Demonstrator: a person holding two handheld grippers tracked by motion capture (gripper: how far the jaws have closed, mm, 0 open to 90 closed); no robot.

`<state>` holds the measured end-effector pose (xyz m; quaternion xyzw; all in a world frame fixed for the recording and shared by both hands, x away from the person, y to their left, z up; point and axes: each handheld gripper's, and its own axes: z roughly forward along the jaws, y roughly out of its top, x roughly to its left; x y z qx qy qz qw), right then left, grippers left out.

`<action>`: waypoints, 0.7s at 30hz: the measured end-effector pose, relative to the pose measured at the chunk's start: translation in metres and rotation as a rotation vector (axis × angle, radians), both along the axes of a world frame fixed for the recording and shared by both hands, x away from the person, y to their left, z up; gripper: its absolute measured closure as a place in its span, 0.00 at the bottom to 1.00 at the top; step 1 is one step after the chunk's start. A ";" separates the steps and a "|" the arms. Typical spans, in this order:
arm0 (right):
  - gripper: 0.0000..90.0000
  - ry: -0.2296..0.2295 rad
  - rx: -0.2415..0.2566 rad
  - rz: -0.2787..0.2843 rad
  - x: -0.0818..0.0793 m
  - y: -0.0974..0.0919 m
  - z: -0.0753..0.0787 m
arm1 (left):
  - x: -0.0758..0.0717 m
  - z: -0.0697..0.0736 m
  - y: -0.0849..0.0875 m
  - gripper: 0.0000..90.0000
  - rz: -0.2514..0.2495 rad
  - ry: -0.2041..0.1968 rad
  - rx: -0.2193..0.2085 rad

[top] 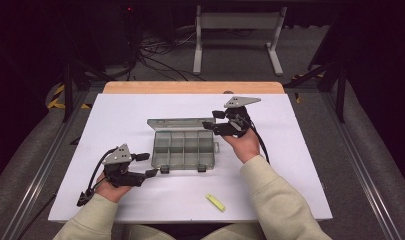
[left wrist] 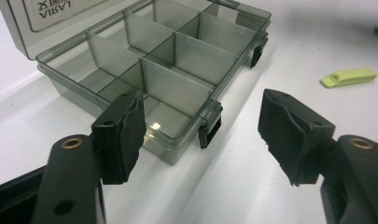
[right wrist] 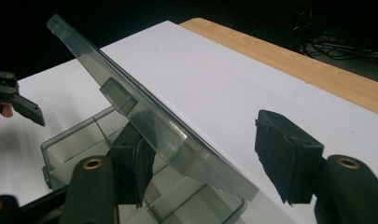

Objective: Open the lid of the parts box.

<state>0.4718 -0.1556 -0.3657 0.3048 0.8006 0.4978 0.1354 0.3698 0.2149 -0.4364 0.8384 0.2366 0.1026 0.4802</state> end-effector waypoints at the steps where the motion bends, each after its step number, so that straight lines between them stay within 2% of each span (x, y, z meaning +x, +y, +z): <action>1: 0.45 -0.001 -0.004 -0.002 0.002 0.000 0.000 | -0.001 0.001 0.002 0.34 0.007 -0.006 -0.001; 11: 0.51 0.001 0.001 -0.016 0.016 0.001 0.003 | -0.003 0.004 0.008 0.25 0.030 -0.013 -0.044; 21: 0.58 0.016 0.031 -0.042 0.030 -0.002 0.004 | -0.006 0.005 0.010 0.16 0.044 -0.020 -0.069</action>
